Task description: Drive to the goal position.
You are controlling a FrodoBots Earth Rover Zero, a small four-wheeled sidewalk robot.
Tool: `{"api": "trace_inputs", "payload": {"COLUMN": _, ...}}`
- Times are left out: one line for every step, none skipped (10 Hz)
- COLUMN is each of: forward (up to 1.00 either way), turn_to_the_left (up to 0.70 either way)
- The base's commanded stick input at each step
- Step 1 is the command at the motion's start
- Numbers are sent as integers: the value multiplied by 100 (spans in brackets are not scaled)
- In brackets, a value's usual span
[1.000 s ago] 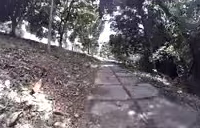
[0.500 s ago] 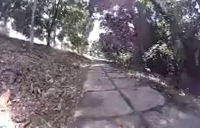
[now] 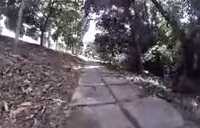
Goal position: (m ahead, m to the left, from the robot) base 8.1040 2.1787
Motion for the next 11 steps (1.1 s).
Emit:
{"api": "trace_inputs", "payload": {"forward": 100, "turn_to_the_left": 0}}
{"api": "trace_inputs", "payload": {"forward": 100, "turn_to_the_left": 0}}
{"api": "trace_inputs", "payload": {"forward": 100, "turn_to_the_left": 0}}
{"api": "trace_inputs", "payload": {"forward": 100, "turn_to_the_left": 0}}
{"api": "trace_inputs", "payload": {"forward": 100, "turn_to_the_left": 0}}
{"api": "trace_inputs", "payload": {"forward": 100, "turn_to_the_left": 0}}
{"api": "trace_inputs", "payload": {"forward": 100, "turn_to_the_left": 0}}
{"api": "trace_inputs", "payload": {"forward": 100, "turn_to_the_left": 0}}
{"api": "trace_inputs", "payload": {"forward": 100, "turn_to_the_left": 0}}
{"api": "trace_inputs", "payload": {"forward": 100, "turn_to_the_left": 0}}
{"api": "trace_inputs", "payload": {"forward": 100, "turn_to_the_left": 0}}
